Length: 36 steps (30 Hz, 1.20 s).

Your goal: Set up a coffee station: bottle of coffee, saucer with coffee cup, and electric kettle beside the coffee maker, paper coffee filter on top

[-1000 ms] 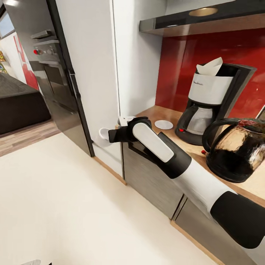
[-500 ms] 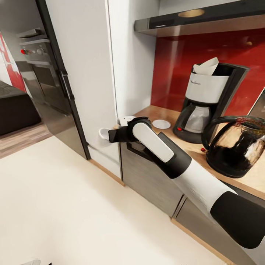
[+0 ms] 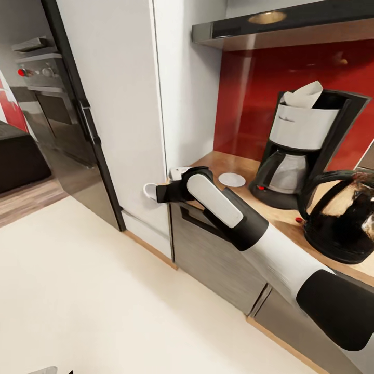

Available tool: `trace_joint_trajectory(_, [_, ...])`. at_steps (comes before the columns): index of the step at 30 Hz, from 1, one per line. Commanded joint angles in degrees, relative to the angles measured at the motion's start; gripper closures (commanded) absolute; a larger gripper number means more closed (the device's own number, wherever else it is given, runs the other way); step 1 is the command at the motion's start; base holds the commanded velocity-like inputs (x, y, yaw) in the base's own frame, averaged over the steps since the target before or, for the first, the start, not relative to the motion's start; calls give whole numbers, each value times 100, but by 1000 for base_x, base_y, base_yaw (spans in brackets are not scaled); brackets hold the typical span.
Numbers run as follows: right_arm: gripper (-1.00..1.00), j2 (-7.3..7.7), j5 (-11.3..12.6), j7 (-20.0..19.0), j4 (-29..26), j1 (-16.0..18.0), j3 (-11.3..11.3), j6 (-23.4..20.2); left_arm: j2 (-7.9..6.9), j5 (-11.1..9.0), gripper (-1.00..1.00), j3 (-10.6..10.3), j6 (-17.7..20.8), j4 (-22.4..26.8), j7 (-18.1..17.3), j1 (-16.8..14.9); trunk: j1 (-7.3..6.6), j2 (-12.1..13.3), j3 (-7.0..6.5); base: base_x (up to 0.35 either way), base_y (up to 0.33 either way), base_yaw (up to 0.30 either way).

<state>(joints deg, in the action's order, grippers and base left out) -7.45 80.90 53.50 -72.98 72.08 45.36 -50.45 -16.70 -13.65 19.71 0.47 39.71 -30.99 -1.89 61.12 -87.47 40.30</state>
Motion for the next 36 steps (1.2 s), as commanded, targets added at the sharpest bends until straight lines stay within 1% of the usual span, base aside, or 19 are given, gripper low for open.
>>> trace_joint_trajectory(1, [100, -2, 47, 56, 3, 8, 5, -9, 0, -32, -100, 7, 5, -7, -30, -4, 3, -3, 5, 262, 197, -38])
trace_joint_trajectory(6, [100, -2, 52, 55, 10, 8, 8, -9, 0, -32, -100, 7, 5, -7, -30, -4, 3, -3, 5, 102, 73, -139])
trace_joint_trajectory(12, [100, -2, 51, 70, -3, 8, -4, -12, -6, -35, -100, 14, -3, -124, -30, -4, 3, -3, 5, 10, 7, -19])
trace_joint_trajectory(15, [100, -5, 16, 182, 184, 9, -166, 5, -7, -37, -100, 15, -3, -147, -30, -4, 3, -3, 5, 0, 0, 0])
trace_joint_trajectory(16, [100, -23, 18, 686, 341, 21, -316, -3, -5, -36, -100, 15, -4, -147, -30, -4, 3, -3, 5, 0, 0, 0])
trace_joint_trajectory(18, [100, -30, 24, 959, 369, 54, -342, -10, -4, -34, -100, 15, -4, -148, -30, -4, 3, -3, 5, 0, 0, 0])
trace_joint_trajectory(20, [100, -33, 27, 1110, 383, 86, -355, -16, -5, -35, -100, 15, -4, -148, -30, -4, 3, -3, 5, 0, 0, 0])
trace_joint_trajectory(25, [100, -42, 28, 1233, 394, 119, -366, -17, -7, -33, -100, 15, -4, -148, -30, -4, 3, -3, 5, 0, 0, 0])
trace_joint_trajectory(36, [100, -46, 23, 1280, 401, 211, -369, -29, -7, -34, -100, 15, 2, -148, -27, -4, 3, -3, 5, 0, 0, 0])
